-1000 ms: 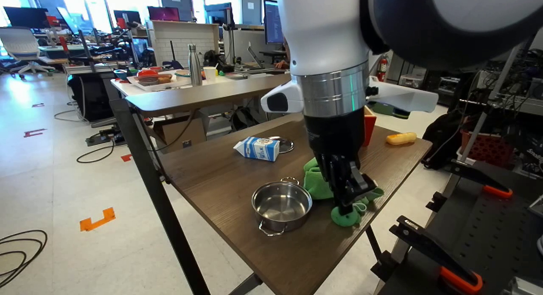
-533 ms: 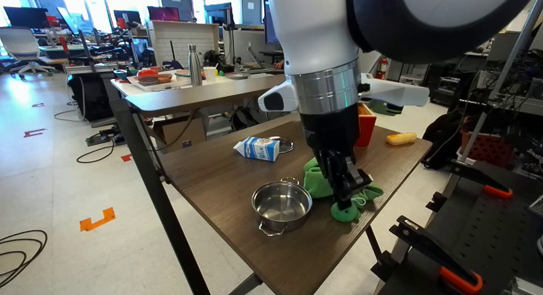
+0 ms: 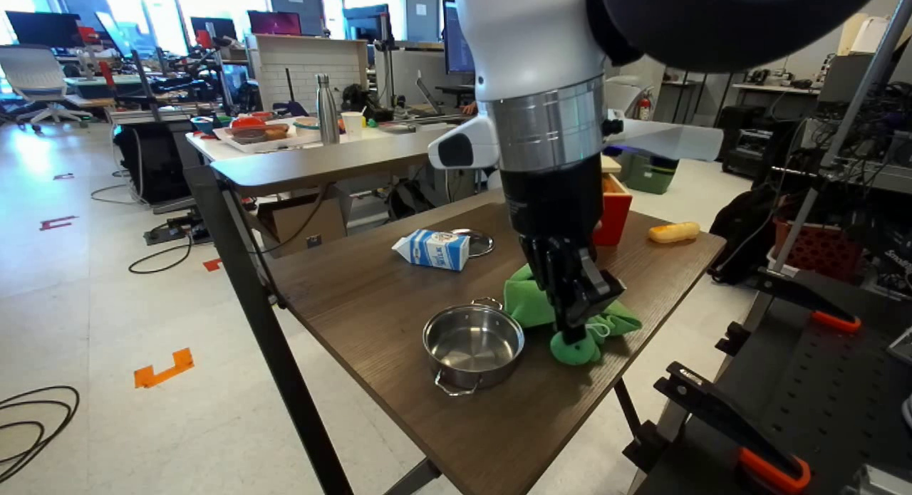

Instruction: Put the green plush toy in the silver pot

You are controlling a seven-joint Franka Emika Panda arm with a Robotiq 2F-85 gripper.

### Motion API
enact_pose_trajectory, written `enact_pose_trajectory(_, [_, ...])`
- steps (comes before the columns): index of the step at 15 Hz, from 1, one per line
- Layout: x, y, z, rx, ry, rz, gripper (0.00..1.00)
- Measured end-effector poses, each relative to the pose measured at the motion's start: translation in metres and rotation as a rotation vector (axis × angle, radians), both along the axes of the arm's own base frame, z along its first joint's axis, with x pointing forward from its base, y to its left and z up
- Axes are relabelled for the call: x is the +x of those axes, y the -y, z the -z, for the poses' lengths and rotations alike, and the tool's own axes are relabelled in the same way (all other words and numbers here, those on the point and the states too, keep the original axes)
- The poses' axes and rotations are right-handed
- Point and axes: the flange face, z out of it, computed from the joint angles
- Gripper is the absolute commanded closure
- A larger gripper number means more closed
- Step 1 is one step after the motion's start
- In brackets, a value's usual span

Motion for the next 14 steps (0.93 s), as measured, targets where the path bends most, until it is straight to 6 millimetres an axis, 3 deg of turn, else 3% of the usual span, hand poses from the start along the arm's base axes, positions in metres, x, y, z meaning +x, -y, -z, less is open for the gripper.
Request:
enact_pose_trajectory(6, [-0.020,-0.010,-0.032,0.043,-0.029,-0.055,0.99])
enact_pose_trajectory(11, [-0.007,-0.013,-0.078,0.073,0.071,-0.031,0.99])
enact_pose_trajectory(14, [0.003,-0.017,-0.093,0.085,0.106,-0.028,0.99])
